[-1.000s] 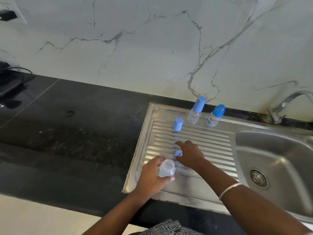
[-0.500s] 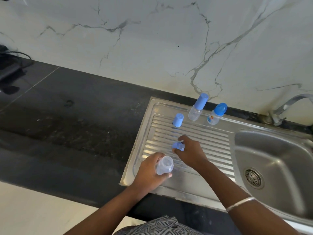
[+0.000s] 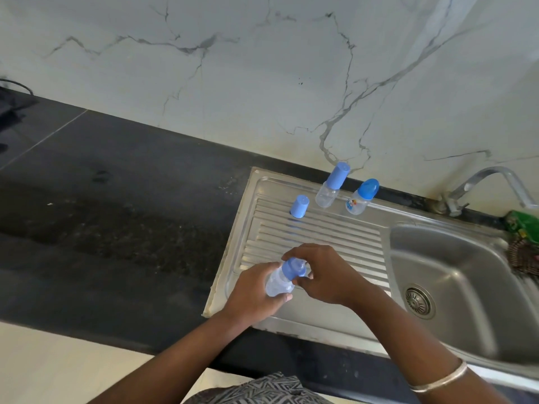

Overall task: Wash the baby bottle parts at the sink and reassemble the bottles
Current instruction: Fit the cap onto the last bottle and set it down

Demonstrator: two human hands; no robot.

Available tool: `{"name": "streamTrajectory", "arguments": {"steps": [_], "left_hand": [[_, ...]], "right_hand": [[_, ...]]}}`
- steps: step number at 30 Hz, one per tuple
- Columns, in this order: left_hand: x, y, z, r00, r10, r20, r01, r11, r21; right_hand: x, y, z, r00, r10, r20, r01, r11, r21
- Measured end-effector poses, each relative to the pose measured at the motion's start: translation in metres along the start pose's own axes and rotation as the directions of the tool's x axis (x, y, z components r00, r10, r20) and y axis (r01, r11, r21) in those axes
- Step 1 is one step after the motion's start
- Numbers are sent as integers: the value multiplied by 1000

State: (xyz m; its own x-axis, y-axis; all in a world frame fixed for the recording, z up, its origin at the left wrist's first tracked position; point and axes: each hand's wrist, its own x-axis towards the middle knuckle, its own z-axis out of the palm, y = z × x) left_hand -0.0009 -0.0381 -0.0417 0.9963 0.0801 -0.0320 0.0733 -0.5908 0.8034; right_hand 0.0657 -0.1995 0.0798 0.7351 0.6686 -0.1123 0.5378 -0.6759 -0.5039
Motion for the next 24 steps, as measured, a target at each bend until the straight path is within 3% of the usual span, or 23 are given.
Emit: {"name": "streamTrajectory", "arguments": {"steps": [14, 19, 24], "left_hand": [[5, 8, -12, 997, -55, 53, 56, 998, -12], [8, 9, -17, 993, -51, 104, 57, 997, -60], [9, 13, -22, 988, -71, 134, 74, 997, -20]], "right_hand": [[14, -19, 14, 985, 78, 155, -32, 959, -281], [21, -17, 20, 980, 155, 126, -106, 938, -331], [22, -14, 32, 965, 264, -6, -252, 913, -321]]}}
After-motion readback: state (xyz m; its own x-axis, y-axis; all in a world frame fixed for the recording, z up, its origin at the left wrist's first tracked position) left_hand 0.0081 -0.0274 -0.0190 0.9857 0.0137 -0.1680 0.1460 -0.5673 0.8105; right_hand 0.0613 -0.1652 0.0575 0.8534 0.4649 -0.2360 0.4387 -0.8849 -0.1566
